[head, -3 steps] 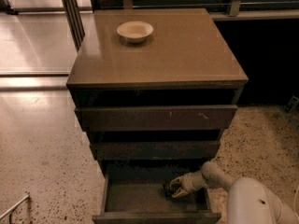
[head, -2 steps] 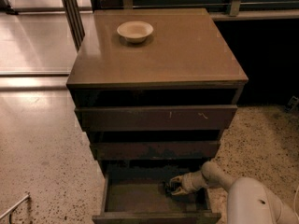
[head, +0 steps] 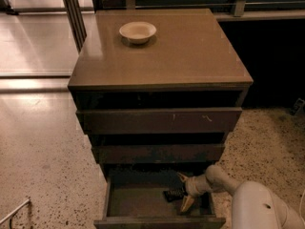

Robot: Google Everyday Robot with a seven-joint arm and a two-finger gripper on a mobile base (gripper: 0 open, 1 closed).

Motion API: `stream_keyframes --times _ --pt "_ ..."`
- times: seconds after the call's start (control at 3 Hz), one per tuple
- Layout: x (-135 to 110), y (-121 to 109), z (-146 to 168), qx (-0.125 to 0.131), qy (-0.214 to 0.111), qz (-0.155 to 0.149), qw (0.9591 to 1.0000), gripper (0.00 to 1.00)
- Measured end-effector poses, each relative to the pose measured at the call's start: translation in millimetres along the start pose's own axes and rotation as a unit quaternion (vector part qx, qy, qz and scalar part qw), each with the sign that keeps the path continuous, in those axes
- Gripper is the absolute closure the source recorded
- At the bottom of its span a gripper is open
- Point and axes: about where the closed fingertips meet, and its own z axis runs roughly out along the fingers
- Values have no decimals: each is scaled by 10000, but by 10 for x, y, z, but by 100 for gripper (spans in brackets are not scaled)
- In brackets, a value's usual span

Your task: Place rxbar chocolate into bottom drawer

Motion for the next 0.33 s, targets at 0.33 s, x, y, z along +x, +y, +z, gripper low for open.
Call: stream_keyframes --times 0.33 --pt "0 0 0 0 0 0 10000 0"
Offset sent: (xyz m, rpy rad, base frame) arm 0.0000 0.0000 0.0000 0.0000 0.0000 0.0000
